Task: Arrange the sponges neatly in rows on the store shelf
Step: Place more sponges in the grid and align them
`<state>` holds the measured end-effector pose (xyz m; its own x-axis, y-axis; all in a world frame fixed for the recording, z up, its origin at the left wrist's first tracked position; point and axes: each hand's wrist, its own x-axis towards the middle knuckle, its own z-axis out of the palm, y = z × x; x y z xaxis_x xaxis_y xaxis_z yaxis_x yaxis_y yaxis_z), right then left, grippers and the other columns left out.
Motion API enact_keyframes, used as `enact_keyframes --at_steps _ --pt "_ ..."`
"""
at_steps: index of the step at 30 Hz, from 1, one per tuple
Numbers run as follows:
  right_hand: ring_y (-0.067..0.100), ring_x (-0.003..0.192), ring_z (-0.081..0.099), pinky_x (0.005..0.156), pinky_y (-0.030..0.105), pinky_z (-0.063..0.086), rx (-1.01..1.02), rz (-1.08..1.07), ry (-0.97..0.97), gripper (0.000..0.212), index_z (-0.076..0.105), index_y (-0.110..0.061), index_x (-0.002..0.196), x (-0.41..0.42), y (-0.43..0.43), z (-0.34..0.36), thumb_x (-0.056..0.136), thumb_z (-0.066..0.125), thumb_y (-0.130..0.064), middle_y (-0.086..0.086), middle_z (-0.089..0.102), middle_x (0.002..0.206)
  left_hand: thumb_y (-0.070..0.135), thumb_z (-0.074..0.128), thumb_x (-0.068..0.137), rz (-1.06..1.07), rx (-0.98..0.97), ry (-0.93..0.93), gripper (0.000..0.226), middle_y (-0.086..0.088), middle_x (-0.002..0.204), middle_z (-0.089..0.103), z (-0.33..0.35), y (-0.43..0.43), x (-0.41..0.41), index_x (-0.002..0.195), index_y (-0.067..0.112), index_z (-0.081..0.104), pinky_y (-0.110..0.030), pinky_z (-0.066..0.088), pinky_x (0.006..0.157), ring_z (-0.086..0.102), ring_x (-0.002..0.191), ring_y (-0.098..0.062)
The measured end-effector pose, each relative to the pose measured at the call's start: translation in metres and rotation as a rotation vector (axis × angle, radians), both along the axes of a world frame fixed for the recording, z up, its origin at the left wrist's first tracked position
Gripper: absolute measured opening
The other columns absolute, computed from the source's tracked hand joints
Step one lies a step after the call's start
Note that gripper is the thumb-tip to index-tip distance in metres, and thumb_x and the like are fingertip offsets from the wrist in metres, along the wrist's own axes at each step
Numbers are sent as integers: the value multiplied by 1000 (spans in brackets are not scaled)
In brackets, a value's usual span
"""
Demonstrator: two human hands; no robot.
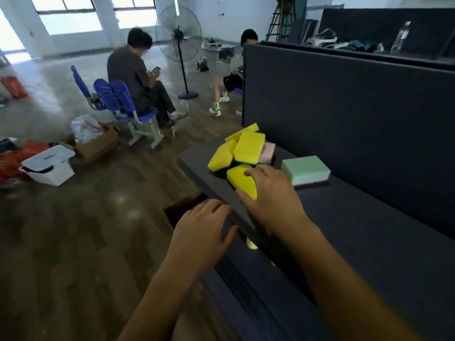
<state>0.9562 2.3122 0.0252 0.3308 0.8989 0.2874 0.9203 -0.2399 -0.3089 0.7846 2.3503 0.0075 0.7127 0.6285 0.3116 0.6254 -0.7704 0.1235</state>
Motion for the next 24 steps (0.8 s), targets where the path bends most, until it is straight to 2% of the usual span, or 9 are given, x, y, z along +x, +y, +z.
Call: enact_keyframes --at_steps 5,9,12,15,18,20,24 --pt "37 132 38 102 48 37 -252 -167 -1 86 29 -19 148 7 60 -14 84 52 -71 15 36 148 57 43 91 -29 -93 -79 41 11 111 60 -10 49 14 119 30 59 -25 48 69 60 94 -10" --pt "35 123 44 95 44 42 -314 -186 48 67 34 -19 138 11 65 -31 90 53 -61 12 46 135 59 42 93 -52 -168 -235 48 6 119 56 -16 99 32 123 24 57 -30 50 73 57 99 -13" --pt "26 120 45 97 38 41 -267 -218 106 62 35 -25 141 6 48 -26 90 54 -54 4 47 135 60 40 92 -68 -156 -274 55 -2 123 55 -15 139 51 125 19 54 -36 50 77 55 105 -21" --pt "19 120 44 95 33 40 -201 -317 143 61 35 -30 143 -2 34 -11 89 55 -51 -5 43 138 70 28 90 -54 -144 -186 71 -10 128 53 -15 174 75 134 17 45 -41 50 81 54 110 -30" --pt "17 119 44 91 34 40 -143 -398 130 62 36 -33 140 -14 34 0 86 56 -54 -9 42 137 80 17 83 6 -294 -35 86 -13 141 46 -23 197 97 145 20 28 -46 42 96 46 124 -33" --pt "17 117 46 88 35 43 -99 -442 133 62 41 -32 138 -23 39 -1 84 59 -54 -10 45 134 77 26 85 -22 -287 2 83 -13 136 50 -29 203 102 145 19 27 -43 41 93 48 120 -33" --pt "26 107 55 79 43 49 -29 -531 123 60 49 -25 132 -34 48 -12 81 70 -49 -2 54 125 57 54 86 -118 -351 -76 71 -12 129 48 -25 215 83 141 18 32 -43 43 86 47 116 -33"
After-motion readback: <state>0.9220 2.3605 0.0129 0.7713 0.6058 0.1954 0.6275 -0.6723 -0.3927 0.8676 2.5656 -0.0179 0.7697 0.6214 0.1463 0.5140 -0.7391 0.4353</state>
